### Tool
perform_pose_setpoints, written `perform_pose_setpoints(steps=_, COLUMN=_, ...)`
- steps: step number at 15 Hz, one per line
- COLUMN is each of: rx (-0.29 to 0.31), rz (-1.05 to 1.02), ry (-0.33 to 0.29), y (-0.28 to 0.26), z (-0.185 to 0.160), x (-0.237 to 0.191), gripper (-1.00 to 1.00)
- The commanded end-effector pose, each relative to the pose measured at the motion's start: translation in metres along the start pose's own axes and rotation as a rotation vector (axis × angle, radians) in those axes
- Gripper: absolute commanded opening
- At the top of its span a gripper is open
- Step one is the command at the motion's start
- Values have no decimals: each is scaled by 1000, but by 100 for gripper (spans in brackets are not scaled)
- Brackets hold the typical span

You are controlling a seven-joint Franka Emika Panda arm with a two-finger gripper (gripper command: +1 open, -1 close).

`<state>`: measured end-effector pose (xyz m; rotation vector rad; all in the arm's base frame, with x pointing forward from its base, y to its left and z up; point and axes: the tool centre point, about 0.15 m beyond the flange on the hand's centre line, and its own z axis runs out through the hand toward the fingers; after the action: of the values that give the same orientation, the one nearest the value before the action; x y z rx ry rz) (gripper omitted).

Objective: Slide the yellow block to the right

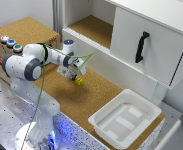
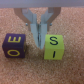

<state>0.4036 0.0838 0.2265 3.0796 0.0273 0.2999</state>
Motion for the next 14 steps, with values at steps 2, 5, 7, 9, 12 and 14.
perform_pose_setpoints(steps=2, rx=20, rz=14, ry=-42, y=26, z=30, x=14, gripper=-100)
perform_pose_setpoints(steps=5, rx=1, rz=47, ry=-51, y=47, z=38, x=14, gripper=-100)
perform_pose_setpoints(steps=7, rx=-13, rz=65, ry=-49, y=60, z=40, x=17, gripper=-100)
perform_pose_setpoints(steps=9, rx=-22, rz=86, ry=-42, y=74, z=37, x=20, gripper=-100)
perform_pose_setpoints(steps=12, rx=-51, rz=115, ry=-46, y=96, z=34, x=20, gripper=-100)
perform_pose_setpoints(steps=14, rx=-67, rz=131, ry=-52, y=107, z=36, x=20, gripper=-100)
